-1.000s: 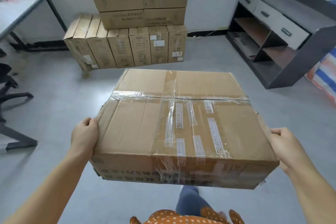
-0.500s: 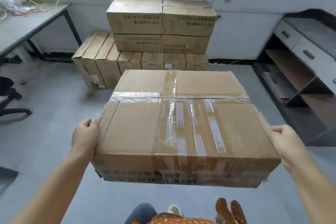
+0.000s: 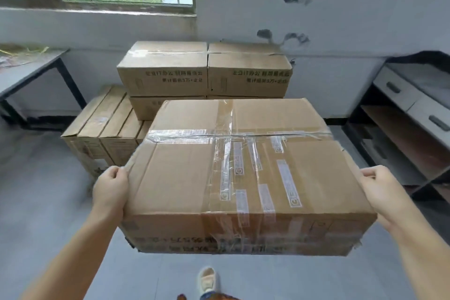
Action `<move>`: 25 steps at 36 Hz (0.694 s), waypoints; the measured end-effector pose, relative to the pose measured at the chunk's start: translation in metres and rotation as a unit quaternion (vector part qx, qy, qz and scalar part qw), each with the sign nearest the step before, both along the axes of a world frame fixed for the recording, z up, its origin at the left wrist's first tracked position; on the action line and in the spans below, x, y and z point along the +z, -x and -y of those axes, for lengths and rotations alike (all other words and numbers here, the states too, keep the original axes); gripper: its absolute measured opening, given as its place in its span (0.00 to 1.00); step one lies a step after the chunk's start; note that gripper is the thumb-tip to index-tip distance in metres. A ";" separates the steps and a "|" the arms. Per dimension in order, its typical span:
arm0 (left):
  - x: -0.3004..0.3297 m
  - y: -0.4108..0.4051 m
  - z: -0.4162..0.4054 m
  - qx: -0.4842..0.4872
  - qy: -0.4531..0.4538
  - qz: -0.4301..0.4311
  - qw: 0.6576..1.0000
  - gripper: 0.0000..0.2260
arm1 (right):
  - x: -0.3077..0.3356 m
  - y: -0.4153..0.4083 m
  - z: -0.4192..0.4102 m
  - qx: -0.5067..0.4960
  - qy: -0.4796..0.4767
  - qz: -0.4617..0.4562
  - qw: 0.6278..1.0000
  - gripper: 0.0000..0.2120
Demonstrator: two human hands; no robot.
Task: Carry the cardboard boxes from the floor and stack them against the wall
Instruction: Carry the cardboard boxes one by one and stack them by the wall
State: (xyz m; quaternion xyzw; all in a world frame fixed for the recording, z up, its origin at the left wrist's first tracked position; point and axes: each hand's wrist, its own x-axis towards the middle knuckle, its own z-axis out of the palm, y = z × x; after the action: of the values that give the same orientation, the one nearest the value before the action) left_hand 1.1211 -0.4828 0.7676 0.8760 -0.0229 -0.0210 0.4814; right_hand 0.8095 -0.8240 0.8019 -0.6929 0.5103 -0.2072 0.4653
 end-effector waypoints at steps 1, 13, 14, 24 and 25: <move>0.006 -0.020 0.017 -0.006 0.011 0.000 1.000 0.15 | 0.005 -0.015 0.012 -0.004 0.005 0.001 1.000 0.34; 0.077 -0.185 0.229 -0.048 0.087 0.047 0.994 0.12 | 0.097 -0.164 0.186 -0.051 0.125 0.052 0.989 0.27; 0.081 -0.199 0.247 -0.044 0.090 0.054 0.993 0.11 | 0.106 -0.178 0.204 -0.043 0.136 0.056 0.988 0.27; 0.119 -0.311 0.413 -0.002 0.159 0.099 0.982 0.13 | 0.157 -0.314 0.401 -0.008 0.173 0.138 0.975 0.11; 0.122 -0.325 0.430 0.005 0.169 0.103 0.980 0.14 | 0.163 -0.329 0.421 -0.006 0.180 0.141 0.974 0.11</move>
State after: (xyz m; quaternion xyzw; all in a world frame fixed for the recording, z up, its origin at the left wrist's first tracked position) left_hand 1.4456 -0.9131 0.8892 0.7797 -0.0713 0.0764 0.6173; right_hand 1.1389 -1.2451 0.9645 -0.7262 0.3980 -0.3937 0.3991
